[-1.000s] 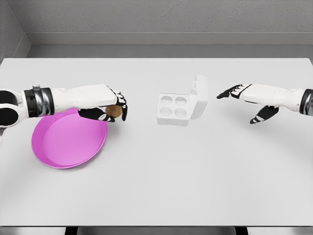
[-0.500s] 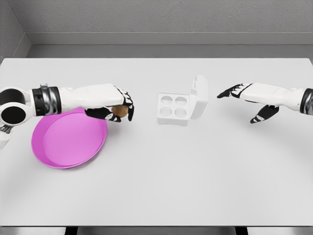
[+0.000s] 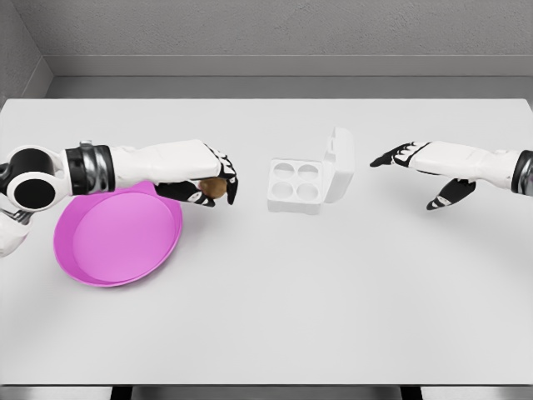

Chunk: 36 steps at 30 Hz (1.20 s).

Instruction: Pack egg into the box and close the box lid

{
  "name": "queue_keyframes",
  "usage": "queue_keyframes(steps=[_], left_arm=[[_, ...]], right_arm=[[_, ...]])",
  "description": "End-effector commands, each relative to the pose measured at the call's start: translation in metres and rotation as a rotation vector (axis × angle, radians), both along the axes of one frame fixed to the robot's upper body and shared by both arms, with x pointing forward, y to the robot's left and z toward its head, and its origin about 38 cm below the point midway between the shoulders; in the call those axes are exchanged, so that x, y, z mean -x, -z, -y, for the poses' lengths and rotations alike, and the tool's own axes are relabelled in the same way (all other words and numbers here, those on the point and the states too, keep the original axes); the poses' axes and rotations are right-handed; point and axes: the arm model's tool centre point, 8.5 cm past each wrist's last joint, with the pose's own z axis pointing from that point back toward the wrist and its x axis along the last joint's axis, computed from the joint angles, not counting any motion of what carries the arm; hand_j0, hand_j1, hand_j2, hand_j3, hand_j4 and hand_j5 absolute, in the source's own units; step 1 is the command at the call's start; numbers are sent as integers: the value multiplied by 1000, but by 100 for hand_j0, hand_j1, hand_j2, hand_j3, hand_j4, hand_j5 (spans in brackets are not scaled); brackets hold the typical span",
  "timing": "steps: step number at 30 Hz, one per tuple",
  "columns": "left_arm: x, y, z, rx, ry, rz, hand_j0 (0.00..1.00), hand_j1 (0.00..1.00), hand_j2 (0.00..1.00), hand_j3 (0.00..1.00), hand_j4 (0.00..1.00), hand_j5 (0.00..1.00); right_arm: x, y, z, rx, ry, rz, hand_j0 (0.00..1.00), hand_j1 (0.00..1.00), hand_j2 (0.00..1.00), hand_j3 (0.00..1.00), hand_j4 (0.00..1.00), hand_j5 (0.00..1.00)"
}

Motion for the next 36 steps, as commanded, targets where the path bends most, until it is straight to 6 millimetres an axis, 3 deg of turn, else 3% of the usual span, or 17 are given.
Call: queue_keyframes(steps=[1,36], left_arm=[[0,0,2,7,2,-2,40,40,40,40,40,40],[-8,-1,41,19,54,18,40,40,40,40,40,40]], right_arm=[[0,0,1,-3,4,-3,100,100,100,100,100,100],[0,-1,2,-1,6,-3,100,100,100,100,100,100]])
